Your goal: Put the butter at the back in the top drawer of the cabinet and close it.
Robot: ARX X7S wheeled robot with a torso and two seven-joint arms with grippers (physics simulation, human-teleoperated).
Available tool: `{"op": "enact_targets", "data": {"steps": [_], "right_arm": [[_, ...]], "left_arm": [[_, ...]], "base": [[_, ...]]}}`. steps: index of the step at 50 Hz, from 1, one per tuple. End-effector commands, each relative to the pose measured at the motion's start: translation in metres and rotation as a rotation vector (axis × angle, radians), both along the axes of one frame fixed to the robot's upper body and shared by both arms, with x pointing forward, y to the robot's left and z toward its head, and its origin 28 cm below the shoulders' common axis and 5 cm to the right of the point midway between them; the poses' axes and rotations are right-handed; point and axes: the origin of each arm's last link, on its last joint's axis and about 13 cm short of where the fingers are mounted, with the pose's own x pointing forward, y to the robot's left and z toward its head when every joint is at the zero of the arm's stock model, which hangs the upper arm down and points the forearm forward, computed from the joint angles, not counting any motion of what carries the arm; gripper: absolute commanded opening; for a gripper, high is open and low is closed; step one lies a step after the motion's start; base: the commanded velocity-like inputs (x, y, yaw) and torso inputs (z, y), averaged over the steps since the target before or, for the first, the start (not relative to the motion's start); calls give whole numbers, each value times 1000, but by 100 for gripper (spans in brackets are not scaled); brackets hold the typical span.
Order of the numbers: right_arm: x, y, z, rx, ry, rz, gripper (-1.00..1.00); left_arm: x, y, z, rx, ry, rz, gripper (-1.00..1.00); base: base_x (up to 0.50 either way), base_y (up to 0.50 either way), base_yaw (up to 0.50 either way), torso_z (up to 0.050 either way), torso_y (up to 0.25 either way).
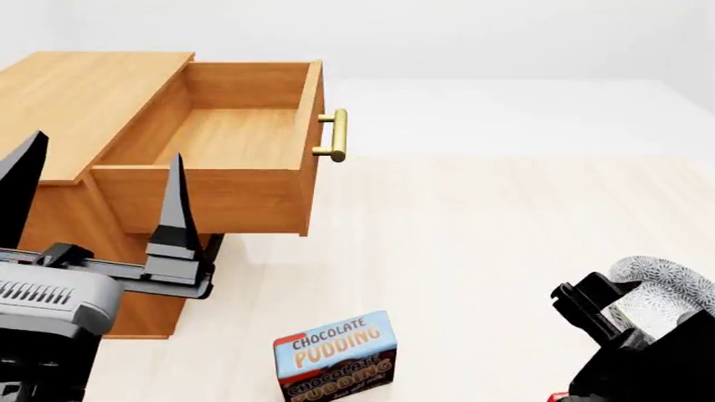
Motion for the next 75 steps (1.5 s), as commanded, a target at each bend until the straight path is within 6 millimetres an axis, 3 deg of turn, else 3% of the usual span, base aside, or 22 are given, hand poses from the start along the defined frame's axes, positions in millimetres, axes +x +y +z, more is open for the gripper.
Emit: {"op": "enact_targets", "data": {"steps": [1, 19, 32, 47, 75], "right_arm": [[9, 2, 5, 129, 83, -167, 100], [12, 3, 5, 176, 145, -145, 100], [12, 1, -11, 251, 310, -115, 100], [9, -2, -3, 257, 353, -123, 100], [15, -6, -7, 309, 420, -102, 100]], "left_arm": [[0, -8, -11, -10, -1, -39, 100], [5, -14, -23, 4, 36, -88, 100], [6, -18, -27, 2, 58, -108, 100], [5, -20, -28, 17, 75, -127, 100], [7, -23, -32, 24, 99, -154, 100]], "base": [[0, 0, 0, 0, 0], [0, 0, 0, 0, 0], [0, 0, 0, 0, 0], [0, 0, 0, 0, 0], [0, 0, 0, 0, 0]]}}
